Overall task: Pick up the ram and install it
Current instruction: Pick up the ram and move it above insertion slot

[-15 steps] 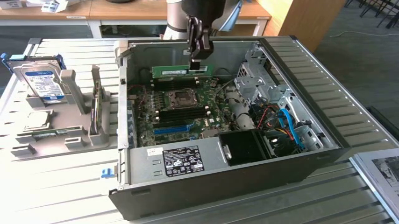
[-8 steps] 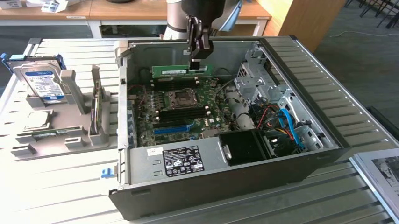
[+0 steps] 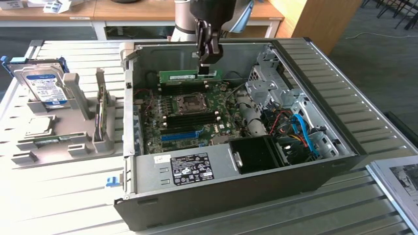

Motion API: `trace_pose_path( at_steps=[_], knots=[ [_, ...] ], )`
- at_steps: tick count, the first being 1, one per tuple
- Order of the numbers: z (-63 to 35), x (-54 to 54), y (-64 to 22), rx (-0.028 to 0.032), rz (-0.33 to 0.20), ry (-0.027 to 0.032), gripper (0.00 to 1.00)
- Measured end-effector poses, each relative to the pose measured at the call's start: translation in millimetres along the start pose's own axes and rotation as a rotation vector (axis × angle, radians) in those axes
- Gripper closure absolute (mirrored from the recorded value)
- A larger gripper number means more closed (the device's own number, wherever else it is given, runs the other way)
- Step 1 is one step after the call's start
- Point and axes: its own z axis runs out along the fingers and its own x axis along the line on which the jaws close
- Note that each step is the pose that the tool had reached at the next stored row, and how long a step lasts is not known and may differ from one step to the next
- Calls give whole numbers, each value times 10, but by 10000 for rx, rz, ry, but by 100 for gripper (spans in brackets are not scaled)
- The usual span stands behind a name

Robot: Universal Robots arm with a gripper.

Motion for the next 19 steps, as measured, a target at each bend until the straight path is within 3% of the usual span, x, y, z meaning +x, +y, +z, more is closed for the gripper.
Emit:
trace_pose_path(
  at_steps=[19],
  knots=[
    [68, 0, -30, 1, 0, 0, 88]
  ],
)
